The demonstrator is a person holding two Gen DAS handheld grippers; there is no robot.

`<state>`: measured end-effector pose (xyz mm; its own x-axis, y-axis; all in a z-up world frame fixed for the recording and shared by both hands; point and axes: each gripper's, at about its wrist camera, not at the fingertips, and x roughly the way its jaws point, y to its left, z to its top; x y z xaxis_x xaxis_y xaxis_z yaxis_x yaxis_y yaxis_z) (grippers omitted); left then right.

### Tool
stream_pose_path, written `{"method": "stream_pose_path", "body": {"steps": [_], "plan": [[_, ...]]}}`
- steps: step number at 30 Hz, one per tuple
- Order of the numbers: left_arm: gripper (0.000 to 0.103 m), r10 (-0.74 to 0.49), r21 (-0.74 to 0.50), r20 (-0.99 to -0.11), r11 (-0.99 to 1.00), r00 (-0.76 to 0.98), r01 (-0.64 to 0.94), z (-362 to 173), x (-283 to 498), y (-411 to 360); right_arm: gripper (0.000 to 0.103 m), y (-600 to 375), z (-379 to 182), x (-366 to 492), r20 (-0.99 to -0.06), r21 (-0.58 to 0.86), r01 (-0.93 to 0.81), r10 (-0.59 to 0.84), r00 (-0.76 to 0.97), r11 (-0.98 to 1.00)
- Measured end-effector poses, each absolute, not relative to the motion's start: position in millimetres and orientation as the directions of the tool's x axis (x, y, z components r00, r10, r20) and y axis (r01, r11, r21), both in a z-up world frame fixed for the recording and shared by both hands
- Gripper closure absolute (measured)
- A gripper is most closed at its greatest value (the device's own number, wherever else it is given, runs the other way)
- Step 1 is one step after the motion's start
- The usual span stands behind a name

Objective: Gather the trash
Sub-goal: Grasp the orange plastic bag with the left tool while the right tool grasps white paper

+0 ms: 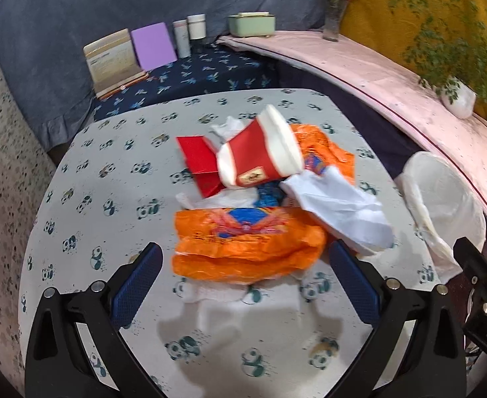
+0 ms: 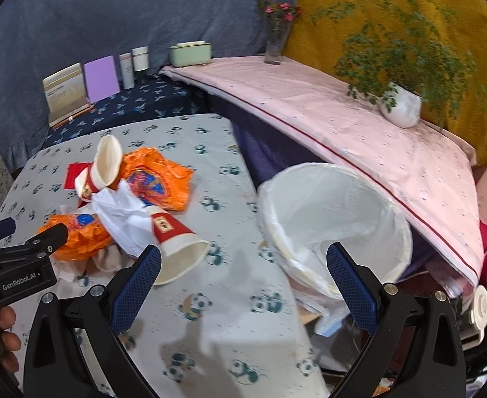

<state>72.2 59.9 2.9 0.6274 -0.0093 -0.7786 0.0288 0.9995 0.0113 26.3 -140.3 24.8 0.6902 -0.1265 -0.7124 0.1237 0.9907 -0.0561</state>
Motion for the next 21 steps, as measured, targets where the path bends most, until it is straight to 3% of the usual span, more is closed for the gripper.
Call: {"method": "stream_pose_path", "body": {"steps": [13,19,21], "plan": [[0.007,0.009,-0.019,-0.811,0.999,0.584,-0.042,-24.1,95.3,113.5,0.028,-78.3,1.3,85.6,-0.756,0.004,-0.046,0.033,0.654,0.999],[0.007,-0.061,-0.085,-0.83,0.996,0.554,-0.017,-30.9,106.7,117.6,0.049,-62.7,-18.4,104.8,-0.8,0.046,-0.096,0.095,0.593,0.994],[0.007,-0.082,-0.111,-0.839,0.994,0.538,-0.022,-36.6,112.2,118.9,0.061,-59.4,-23.6,107.4,-0.808,0.061,-0.115,0.117,0.578,0.991]]}}
